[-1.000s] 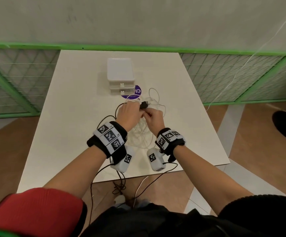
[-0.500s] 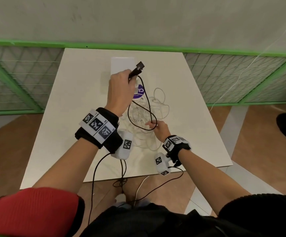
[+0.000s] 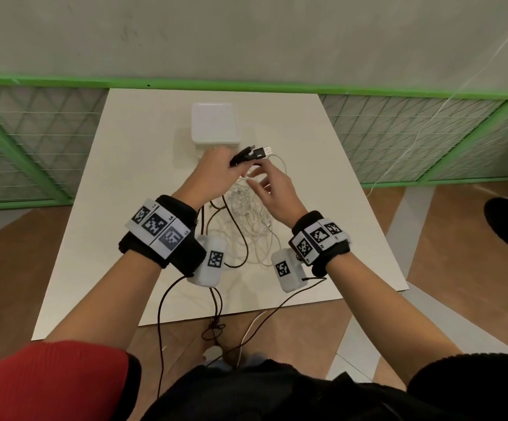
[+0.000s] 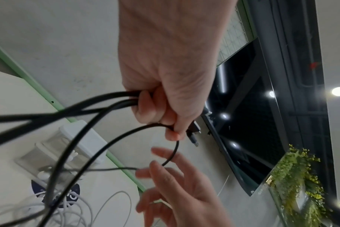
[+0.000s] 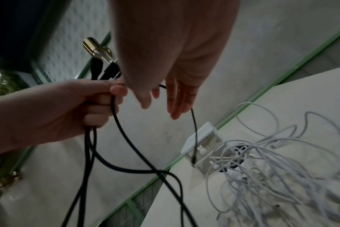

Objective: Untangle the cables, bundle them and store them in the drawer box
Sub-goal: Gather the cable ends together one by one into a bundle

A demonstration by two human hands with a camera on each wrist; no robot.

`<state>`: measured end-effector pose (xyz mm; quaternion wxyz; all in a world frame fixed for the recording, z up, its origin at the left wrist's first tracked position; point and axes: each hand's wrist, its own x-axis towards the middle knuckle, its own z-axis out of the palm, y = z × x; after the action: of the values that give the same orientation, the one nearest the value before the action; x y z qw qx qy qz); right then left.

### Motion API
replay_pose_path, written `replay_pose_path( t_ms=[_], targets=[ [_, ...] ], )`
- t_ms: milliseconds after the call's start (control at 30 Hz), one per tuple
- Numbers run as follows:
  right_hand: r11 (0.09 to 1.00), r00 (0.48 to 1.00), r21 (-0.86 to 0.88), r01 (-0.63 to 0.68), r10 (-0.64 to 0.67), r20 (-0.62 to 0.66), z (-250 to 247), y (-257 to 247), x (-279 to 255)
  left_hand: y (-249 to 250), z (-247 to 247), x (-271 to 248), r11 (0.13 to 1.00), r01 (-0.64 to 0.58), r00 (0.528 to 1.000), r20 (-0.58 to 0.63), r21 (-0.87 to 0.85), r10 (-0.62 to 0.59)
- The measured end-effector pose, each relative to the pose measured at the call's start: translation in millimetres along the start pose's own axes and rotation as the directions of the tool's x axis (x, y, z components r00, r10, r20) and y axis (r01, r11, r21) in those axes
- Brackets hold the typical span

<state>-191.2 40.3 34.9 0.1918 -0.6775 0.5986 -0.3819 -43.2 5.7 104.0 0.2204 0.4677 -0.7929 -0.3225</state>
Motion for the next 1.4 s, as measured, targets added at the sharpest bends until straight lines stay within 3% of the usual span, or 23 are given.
replay_pose_path(
  t_ms=[67, 167, 300, 367, 500, 567, 633, 733, 800, 833, 867, 933, 967, 1000, 1033, 1133, 1267, 1333, 1400],
  targets=[
    [0.999, 0.997, -0.039, 0.021, -0.024, -0.068, -7, -5, -2, 3, -2, -4, 1.0, -0.012, 1.0, 0.01, -0.029, 0.012],
    [1.0, 0.998, 0.011, 0.013, -0.014, 0.055, -21, -10, -14, 11, -4, -12, 0.986, -0.035, 0.987, -0.162, -0.162, 0.009],
    [0.996, 0.978, 0.075, -0.041, 0.025, 0.206, -33, -18, -47, 13, -11, -16, 0.959, -0.067, 0.881, -0.468, -0.275, -0.073],
    [0.987, 0.959, 0.111, -0.113, 0.079, 0.272, -34, -16, -68, 10, -15, -17, 0.963, -0.092, 0.836, -0.544, -0.252, -0.063],
    [0.979, 0.916, 0.134, -0.155, 0.091, 0.391, -36, -11, -96, 8, -20, -19, 0.965, -0.134, 0.793, -0.608, -0.224, -0.031],
    [0.977, 0.857, 0.087, -0.197, 0.129, 0.499, -27, -8, -103, 10, -22, -18, 0.964, -0.141, 0.79, -0.612, -0.224, -0.026],
    [0.973, 0.76, -0.021, -0.229, 0.192, 0.621, -10, -3, -112, 16, -18, -17, 0.959, -0.146, 0.803, -0.596, -0.243, -0.028],
    [0.943, 0.517, -0.226, -0.244, 0.324, 0.792, 15, 7, -123, 31, -1, -21, 0.945, -0.166, 0.845, -0.535, -0.281, -0.01],
    [0.887, 0.403, -0.362, -0.286, 0.454, 0.794, 15, 12, -122, 37, 6, -24, 0.938, -0.154, 0.875, -0.484, -0.31, -0.016],
    [0.863, 0.403, -0.418, -0.284, 0.503, 0.764, 8, 14, -117, 38, 8, -24, 0.93, -0.139, 0.89, -0.456, -0.341, -0.034],
    [0.851, 0.462, -0.457, -0.261, 0.525, 0.715, -1, 15, -110, 38, 9, -25, 0.912, -0.12, 0.906, -0.42, -0.393, -0.062],
    [0.872, 0.679, -0.421, -0.25, 0.468, 0.565, -18, 15, -94, 39, 12, -27, 0.847, -0.094, 0.934, -0.341, -0.523, -0.107],
    [0.914, 0.78, -0.322, -0.246, 0.384, 0.494, -25, 10, -87, 40, 15, -27, 0.818, -0.086, 0.945, -0.307, -0.569, -0.114],
    [0.955, 0.848, -0.203, -0.216, 0.287, 0.446, -28, 4, -79, 42, 19, -29, 0.801, -0.08, 0.954, -0.277, -0.594, -0.11],
    [0.979, 0.883, -0.096, -0.182, 0.206, 0.422, -26, -2, -72, 45, 23, -31, 0.791, -0.076, 0.963, -0.251, -0.608, -0.1],
    [0.994, 0.927, 0.018, -0.111, 0.097, 0.363, -6, -14, -60, 54, 32, -35, 0.766, -0.058, 0.978, -0.191, -0.64, -0.086],
    [0.988, 0.951, 0.079, -0.131, 0.103, 0.29, 8, -18, -68, 59, 29, -38, 0.721, -0.076, 0.975, -0.204, -0.688, -0.091],
    [0.971, 0.918, 0.166, -0.172, 0.097, 0.384, 4, -27, -78, 58, 26, -39, 0.686, -0.073, 0.971, -0.208, -0.724, -0.116],
    [0.948, 0.835, 0.206, -0.244, 0.097, 0.541, -4, -31, -84, 55, 25, -41, 0.669, -0.063, 0.97, -0.202, -0.74, -0.133]
  ],
)
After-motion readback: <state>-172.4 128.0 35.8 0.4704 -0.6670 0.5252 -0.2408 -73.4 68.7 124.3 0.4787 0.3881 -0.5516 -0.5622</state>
